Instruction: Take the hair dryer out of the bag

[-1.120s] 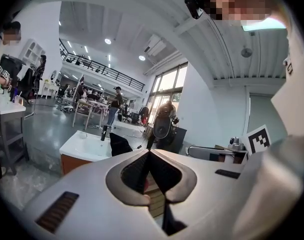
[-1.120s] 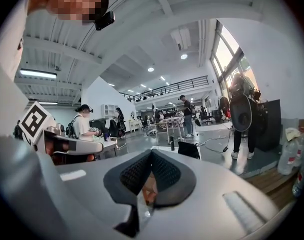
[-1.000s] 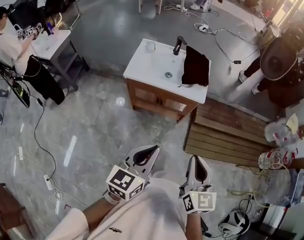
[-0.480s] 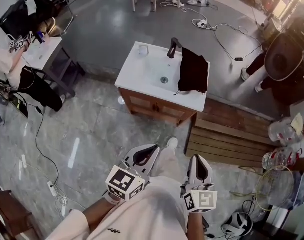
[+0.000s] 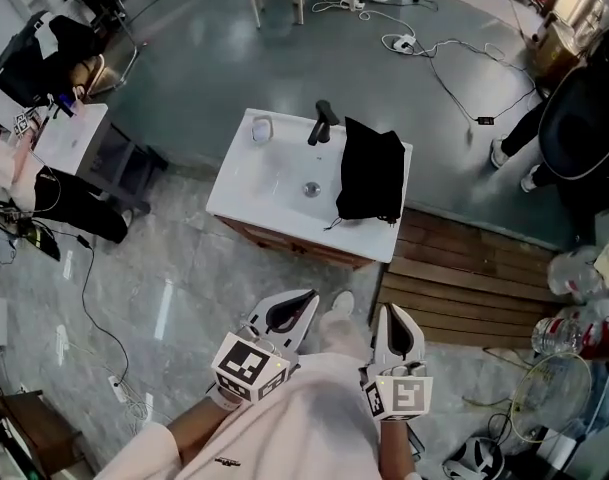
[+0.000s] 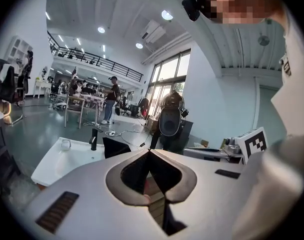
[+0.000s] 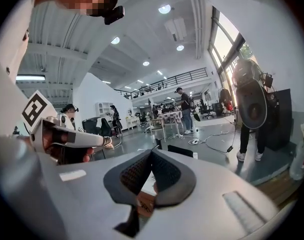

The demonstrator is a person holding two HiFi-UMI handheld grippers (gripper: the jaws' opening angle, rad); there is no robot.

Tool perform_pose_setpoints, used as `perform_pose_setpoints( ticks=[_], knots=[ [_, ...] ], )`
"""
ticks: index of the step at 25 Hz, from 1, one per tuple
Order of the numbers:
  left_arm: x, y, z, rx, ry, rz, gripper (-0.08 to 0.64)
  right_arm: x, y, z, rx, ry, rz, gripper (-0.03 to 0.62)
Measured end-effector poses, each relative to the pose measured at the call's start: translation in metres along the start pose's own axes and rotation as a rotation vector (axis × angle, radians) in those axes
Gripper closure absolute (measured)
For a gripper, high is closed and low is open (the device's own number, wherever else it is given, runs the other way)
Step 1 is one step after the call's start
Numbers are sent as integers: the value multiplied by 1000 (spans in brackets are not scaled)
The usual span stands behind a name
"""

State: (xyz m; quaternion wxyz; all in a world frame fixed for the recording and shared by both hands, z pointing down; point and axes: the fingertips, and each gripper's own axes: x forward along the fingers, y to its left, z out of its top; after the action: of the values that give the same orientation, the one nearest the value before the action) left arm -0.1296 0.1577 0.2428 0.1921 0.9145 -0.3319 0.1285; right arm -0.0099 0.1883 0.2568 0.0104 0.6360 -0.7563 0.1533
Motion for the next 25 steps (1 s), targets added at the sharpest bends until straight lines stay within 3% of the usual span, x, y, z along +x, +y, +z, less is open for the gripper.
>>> perform_pose_setpoints(
  ticks=[10,25],
  knots=[
    [100,8,23,29,61,36,552,70,-80,22,3,22,37,583],
    [148,22,18,69,163,-31,552,92,-105,14,1,55,-38,583]
  ],
)
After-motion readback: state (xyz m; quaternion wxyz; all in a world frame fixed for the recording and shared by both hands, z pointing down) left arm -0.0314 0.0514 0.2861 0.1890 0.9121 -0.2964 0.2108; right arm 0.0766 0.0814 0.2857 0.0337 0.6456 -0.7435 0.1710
